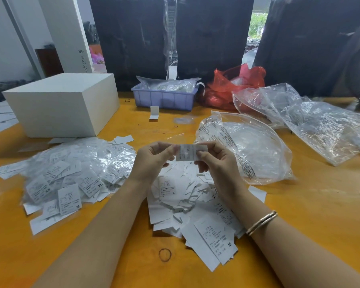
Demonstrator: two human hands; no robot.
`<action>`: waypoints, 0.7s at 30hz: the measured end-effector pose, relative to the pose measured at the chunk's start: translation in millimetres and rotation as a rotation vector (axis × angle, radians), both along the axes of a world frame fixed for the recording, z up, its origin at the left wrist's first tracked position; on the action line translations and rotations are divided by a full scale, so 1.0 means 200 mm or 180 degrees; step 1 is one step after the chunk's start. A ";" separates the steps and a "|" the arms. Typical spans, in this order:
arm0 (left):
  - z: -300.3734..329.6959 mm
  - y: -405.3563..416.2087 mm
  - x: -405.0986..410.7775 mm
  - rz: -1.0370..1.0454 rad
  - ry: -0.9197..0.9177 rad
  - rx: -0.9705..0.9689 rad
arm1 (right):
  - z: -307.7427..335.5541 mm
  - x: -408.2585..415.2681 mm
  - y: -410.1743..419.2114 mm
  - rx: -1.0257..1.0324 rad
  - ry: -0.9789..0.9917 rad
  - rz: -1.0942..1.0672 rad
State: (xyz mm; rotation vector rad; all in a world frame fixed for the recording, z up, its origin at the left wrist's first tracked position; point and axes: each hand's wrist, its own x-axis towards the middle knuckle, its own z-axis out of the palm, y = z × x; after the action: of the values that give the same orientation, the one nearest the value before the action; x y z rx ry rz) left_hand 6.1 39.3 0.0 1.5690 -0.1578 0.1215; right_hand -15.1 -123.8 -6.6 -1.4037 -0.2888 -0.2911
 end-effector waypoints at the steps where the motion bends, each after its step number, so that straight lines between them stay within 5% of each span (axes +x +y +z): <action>1: 0.00 0.00 0.00 -0.0017 0.0009 0.0019 | 0.00 0.00 0.00 -0.0032 0.0015 0.0019; 11: 0.01 0.01 0.01 -0.0211 -0.0007 -0.0400 | 0.00 0.03 -0.05 0.0410 -0.0059 -0.0595; 18: 0.00 -0.02 -0.01 -0.0053 -0.0406 -0.0311 | 0.01 0.00 0.02 -0.1625 -0.0442 -0.0572; 21: -0.01 -0.04 -0.02 -0.0149 -0.0407 -0.0206 | 0.00 0.00 0.05 -0.1996 -0.0725 -0.0836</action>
State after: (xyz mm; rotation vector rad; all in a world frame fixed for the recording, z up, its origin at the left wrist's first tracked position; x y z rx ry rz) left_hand 1.9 31.8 -1.4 1.4923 -0.2881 0.1885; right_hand -14.6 -114.6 -6.2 -2.0372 -0.4044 -0.6158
